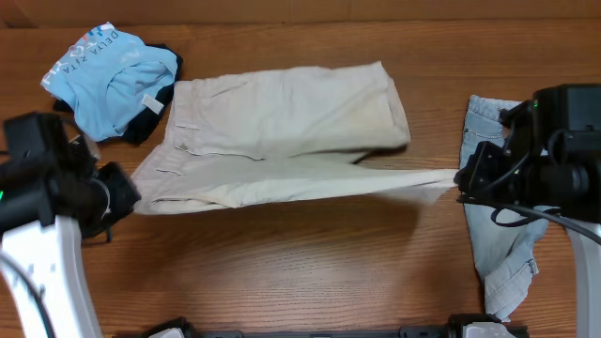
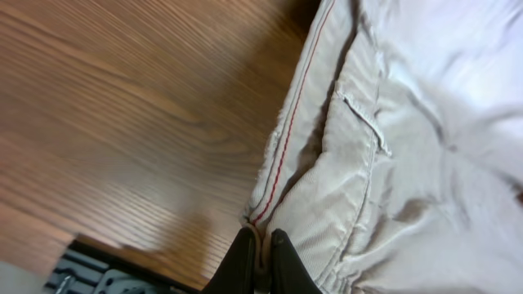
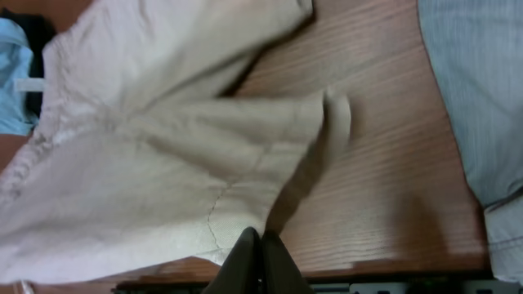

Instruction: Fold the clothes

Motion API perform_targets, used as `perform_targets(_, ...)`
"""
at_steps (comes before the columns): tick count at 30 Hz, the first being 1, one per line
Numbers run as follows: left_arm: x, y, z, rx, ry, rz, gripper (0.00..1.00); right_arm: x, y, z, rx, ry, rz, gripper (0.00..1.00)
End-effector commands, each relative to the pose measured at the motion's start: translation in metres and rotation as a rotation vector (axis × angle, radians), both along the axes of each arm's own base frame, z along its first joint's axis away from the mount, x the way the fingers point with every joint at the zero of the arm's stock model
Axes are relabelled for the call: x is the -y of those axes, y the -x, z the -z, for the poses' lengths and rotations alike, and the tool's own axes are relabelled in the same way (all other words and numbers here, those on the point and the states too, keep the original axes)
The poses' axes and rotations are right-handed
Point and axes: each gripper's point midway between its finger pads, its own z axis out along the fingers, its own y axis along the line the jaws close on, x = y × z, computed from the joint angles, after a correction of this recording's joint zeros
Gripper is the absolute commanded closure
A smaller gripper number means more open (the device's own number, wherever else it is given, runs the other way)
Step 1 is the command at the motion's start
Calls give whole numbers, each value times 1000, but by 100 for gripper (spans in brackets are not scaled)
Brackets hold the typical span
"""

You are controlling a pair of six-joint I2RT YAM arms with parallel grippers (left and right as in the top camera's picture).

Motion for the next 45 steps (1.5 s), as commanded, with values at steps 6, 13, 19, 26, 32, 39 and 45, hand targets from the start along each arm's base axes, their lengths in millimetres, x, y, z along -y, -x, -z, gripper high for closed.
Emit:
perform_targets(6, -22, 32, -19, 33, -169, -117, 96, 18, -31, -21, 147, 86, 63, 96)
perform_targets(13, -22, 42, 13, -78, -159, -120, 96, 27, -43, -9, 110, 135, 82, 96)
perform_targets(19, -27, 29, 44, -78, -151, -145, 96, 27, -81, 1, 143, 138, 73, 96)
perform_targets(26, -39, 12, 83, -108, -167, -162, 95, 18, -133, 54, 46, 98, 49, 96)
perform_targets(32, -49, -12, 110, -104, -168, -178, 96, -8, -189, 93, 77, 57, -25, 96)
perform_targets(39, -58, -52, 128, -45, -166, -172, 92, -36, -253, 100, 280, 52, -116, 96)
perform_targets(45, -50, -74, 157, -75, -136, -126, 86, -39, -270, 107, 315, 46, -110, 96)
